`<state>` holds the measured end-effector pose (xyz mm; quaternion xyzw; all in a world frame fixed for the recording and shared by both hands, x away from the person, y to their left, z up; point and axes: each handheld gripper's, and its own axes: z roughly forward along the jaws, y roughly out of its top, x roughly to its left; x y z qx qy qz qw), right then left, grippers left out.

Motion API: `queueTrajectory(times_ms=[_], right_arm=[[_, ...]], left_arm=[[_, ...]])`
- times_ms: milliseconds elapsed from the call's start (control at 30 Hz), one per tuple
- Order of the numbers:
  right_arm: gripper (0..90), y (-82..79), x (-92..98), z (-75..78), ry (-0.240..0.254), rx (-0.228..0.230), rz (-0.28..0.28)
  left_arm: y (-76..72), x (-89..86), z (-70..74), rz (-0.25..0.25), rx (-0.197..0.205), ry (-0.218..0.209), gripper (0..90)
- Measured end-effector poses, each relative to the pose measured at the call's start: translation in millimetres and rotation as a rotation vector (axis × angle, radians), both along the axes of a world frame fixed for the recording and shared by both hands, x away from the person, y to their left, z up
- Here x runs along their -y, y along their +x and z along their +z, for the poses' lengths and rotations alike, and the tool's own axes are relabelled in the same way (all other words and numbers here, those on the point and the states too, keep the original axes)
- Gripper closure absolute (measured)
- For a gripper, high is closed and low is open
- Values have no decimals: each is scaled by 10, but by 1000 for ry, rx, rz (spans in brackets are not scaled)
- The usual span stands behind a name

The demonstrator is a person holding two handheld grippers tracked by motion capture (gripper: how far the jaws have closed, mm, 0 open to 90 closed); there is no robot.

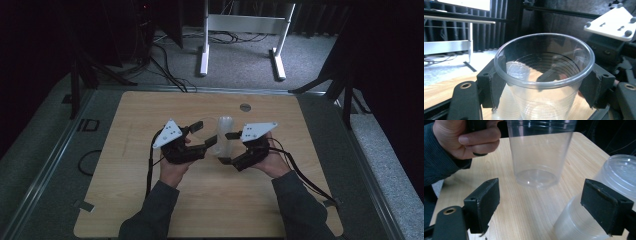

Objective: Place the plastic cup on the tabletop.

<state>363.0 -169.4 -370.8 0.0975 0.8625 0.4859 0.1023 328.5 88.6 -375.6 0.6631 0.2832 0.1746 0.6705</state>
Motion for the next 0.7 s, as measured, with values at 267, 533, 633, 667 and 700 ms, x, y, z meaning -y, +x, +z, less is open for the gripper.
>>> queueTrajectory(times_ms=[267,533,633,667,700], right_arm=[[163,17,18,11,-17,6,-28],[175,19,30,14,-34,20,-51],[199,27,32,5,-41,14,-69],[204,25,28,2,-45,13,-68],[220,20,22,-1,-53,14,-72]], left_arm=[[-11,-93,-18,58,0,23,284],[-12,-159,-28,126,-6,53,285],[-27,-193,-39,158,-4,74,286],[-29,-198,-42,172,-1,82,286],[-30,-204,-45,181,-2,84,286]])
